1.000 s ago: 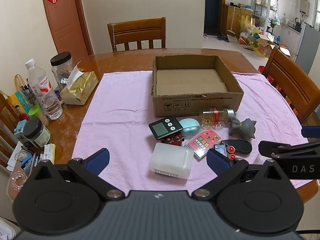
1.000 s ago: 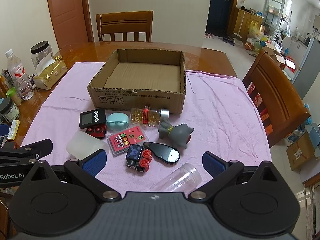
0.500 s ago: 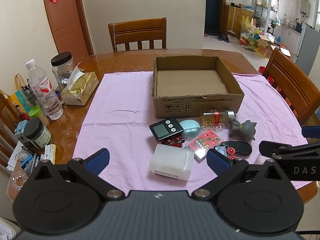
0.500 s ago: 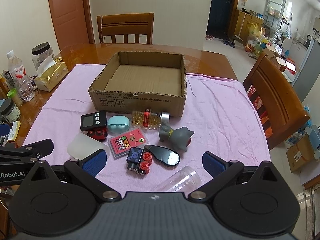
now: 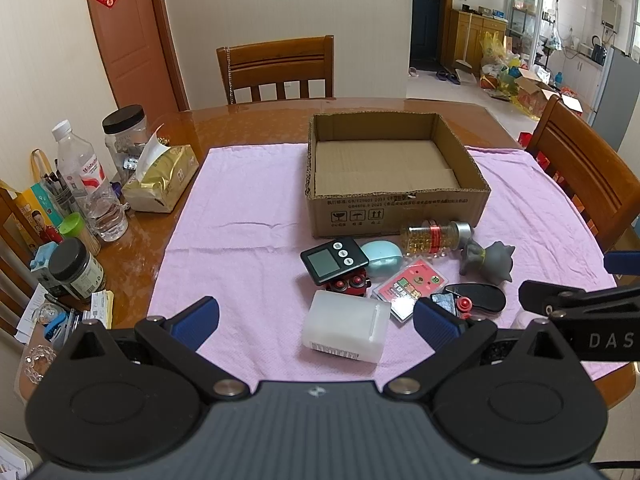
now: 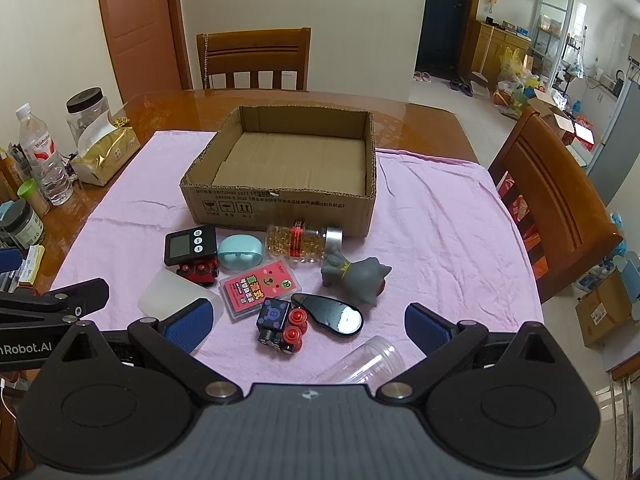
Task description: Organize rigid objects
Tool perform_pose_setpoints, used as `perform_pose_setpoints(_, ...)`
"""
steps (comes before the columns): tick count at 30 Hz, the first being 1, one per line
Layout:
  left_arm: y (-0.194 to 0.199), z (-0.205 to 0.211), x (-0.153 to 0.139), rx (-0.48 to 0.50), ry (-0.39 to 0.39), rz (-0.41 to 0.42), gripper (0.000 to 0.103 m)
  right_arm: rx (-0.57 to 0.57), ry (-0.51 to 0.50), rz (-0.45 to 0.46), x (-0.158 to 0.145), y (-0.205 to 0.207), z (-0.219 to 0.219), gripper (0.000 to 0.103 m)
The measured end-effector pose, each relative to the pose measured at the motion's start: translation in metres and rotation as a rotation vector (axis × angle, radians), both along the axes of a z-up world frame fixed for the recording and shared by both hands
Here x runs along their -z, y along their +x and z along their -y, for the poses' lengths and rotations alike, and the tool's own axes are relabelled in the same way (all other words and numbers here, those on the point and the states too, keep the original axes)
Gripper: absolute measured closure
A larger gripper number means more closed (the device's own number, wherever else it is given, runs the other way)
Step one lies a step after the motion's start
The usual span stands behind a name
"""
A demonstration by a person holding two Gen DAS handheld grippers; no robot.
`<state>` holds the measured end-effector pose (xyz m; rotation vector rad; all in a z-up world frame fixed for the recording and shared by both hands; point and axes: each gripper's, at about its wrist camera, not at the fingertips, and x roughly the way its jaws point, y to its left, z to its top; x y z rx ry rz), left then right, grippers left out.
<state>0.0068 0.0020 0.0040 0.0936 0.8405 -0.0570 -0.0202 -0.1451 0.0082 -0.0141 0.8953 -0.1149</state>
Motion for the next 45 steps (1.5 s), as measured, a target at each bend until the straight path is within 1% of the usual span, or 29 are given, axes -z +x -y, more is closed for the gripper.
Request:
perform_pose_setpoints(31,0.009,-0.001,0.002,0.014,-0.005,-0.004,0.001,-0.01,-0.004,0.013,-0.002,0.006,-0.001,0.0)
perform_pose_setpoints(38,0.009,-0.001,0.011,0.058,-0.009,0.006,0.001,-0.047,-0.013,0.034,0.003,0.004,-0.001,0.0)
perform_pose_setpoints(45,0.008,-0.002,0.021,0.118,-0.051,0.017,0.001,-0.084,0.012,0.05,0.013,0.002,0.007,0.0)
